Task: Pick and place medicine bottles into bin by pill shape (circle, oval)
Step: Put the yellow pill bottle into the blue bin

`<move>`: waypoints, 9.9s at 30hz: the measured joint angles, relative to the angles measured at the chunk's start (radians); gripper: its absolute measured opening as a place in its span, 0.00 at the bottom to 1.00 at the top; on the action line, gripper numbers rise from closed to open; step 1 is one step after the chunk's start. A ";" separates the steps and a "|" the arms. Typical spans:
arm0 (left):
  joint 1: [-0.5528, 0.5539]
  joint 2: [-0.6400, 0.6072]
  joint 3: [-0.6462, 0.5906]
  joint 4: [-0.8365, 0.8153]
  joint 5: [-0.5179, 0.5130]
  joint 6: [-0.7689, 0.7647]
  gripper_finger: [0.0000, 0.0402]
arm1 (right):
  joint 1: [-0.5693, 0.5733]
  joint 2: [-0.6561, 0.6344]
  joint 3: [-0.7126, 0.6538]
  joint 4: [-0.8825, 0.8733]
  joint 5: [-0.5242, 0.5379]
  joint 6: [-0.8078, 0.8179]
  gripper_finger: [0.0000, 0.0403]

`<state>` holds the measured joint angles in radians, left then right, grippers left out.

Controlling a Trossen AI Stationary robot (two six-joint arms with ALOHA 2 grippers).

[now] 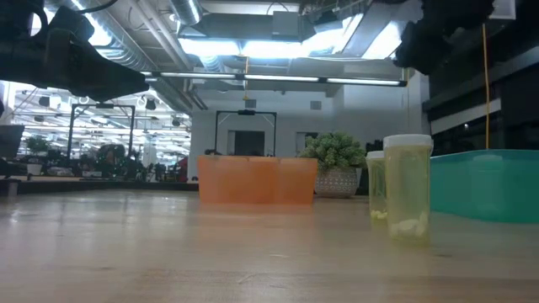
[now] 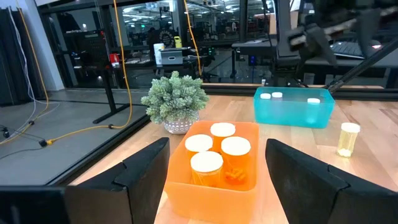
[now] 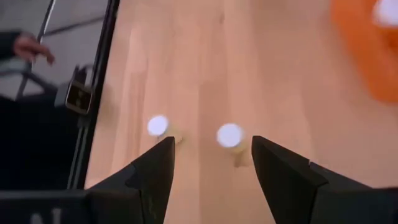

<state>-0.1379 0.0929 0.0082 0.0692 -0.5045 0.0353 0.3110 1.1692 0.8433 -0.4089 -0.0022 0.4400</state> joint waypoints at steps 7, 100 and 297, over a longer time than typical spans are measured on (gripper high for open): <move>0.000 0.000 0.000 0.000 0.000 0.000 0.64 | 0.119 0.170 -0.001 0.102 0.000 -0.058 0.54; 0.000 0.000 0.000 0.000 0.000 0.000 0.64 | 0.410 -0.020 -0.067 -0.711 0.587 0.799 0.29; 0.000 0.000 0.000 0.000 0.000 0.000 0.64 | 0.278 -0.035 -0.395 -0.119 0.689 0.582 0.35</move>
<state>-0.1379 0.0931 0.0082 0.0692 -0.5045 0.0353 0.5892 1.1347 0.4480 -0.5276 0.6872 1.0219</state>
